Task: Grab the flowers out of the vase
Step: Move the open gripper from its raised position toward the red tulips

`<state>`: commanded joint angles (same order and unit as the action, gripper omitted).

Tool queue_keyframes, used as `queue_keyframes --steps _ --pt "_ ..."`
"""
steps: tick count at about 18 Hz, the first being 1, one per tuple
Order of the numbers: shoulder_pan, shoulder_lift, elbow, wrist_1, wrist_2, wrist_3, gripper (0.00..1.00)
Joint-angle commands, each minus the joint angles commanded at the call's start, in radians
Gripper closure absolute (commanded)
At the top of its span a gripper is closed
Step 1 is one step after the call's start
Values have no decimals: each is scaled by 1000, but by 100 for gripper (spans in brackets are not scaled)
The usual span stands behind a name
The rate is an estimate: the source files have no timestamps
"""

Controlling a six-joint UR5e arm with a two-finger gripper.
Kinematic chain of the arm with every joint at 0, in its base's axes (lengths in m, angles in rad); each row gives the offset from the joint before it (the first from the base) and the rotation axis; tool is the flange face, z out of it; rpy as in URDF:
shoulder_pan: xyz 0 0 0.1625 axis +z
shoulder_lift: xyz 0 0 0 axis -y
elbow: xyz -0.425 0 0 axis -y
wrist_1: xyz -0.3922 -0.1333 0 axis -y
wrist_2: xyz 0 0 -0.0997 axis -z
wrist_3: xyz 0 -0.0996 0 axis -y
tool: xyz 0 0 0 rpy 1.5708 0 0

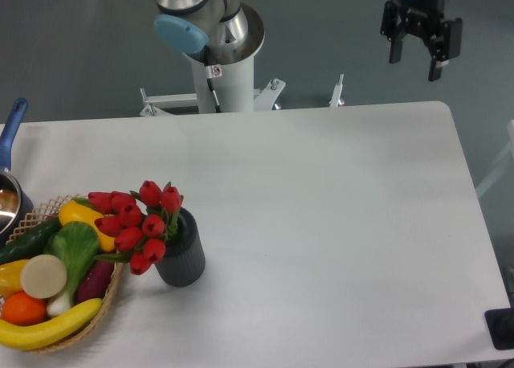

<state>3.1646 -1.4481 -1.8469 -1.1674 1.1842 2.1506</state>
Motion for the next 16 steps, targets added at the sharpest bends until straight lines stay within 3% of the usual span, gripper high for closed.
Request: queue_keyframes --steps 5,10,13,16 --pt "-17 8 -14 0 -5 -21 0" --pt "-41 20 -55 37 -133 -325 0" --pt "-122 9 -71 44 -141 -420 0" --pt "-242 -40 -84 127 -169 -598 0"
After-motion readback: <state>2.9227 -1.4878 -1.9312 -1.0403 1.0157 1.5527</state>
